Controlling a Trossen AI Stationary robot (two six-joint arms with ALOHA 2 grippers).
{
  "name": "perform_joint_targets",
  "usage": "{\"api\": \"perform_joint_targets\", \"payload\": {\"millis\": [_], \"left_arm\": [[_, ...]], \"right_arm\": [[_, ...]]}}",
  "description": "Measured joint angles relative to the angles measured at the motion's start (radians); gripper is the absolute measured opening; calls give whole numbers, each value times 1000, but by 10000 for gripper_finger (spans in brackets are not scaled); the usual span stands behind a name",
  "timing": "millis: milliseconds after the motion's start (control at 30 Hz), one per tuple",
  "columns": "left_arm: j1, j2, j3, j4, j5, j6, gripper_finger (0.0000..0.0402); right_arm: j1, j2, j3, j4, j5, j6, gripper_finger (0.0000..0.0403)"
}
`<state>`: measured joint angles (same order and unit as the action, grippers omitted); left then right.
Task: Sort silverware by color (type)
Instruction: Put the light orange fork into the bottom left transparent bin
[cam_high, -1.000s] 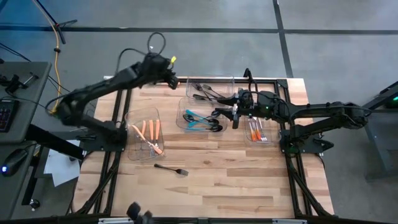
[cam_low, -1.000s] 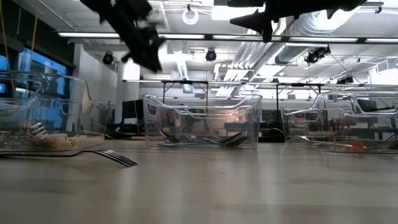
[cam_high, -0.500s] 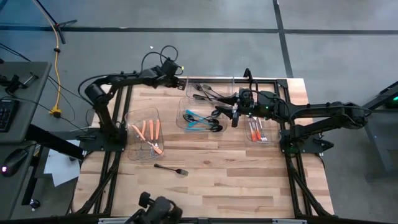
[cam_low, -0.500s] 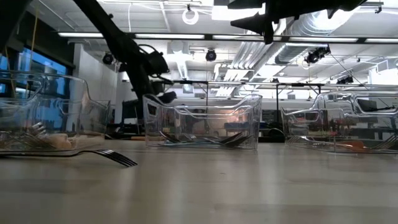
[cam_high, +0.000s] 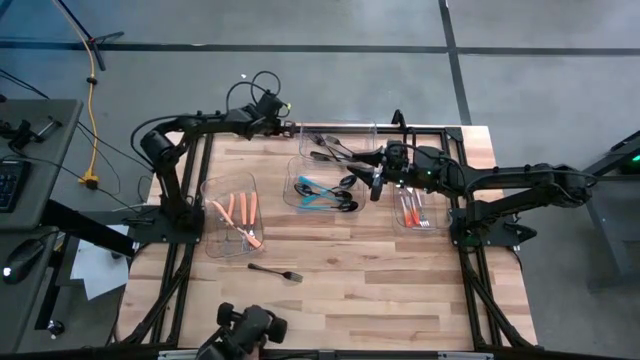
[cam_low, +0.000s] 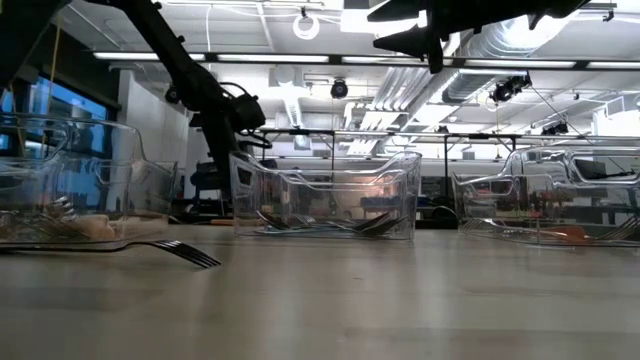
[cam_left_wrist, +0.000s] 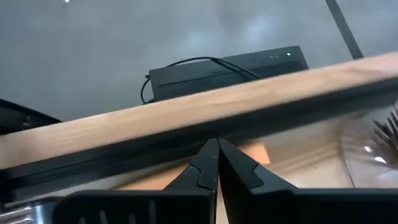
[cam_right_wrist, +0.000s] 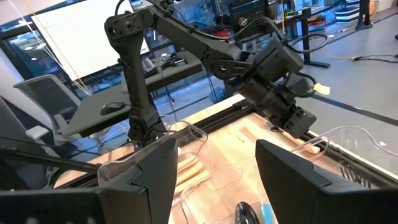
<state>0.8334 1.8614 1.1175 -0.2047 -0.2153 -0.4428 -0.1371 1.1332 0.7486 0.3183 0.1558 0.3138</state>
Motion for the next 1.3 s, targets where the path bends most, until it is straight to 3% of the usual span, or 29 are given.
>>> {"api": "perform_joint_targets", "payload": {"millis": [333, 533, 1300], "left_arm": [[37, 15, -50, -1, 70, -51, 0], [35, 15, -58, 31, 6, -55, 0], [-39, 38, -59, 49, -47, -157, 0]], "right_arm": [[0, 0, 0, -5, 0, 0, 201], [0, 0, 0, -8, -1, 0, 201], [0, 0, 0, -49, -2, 0, 201]]}}
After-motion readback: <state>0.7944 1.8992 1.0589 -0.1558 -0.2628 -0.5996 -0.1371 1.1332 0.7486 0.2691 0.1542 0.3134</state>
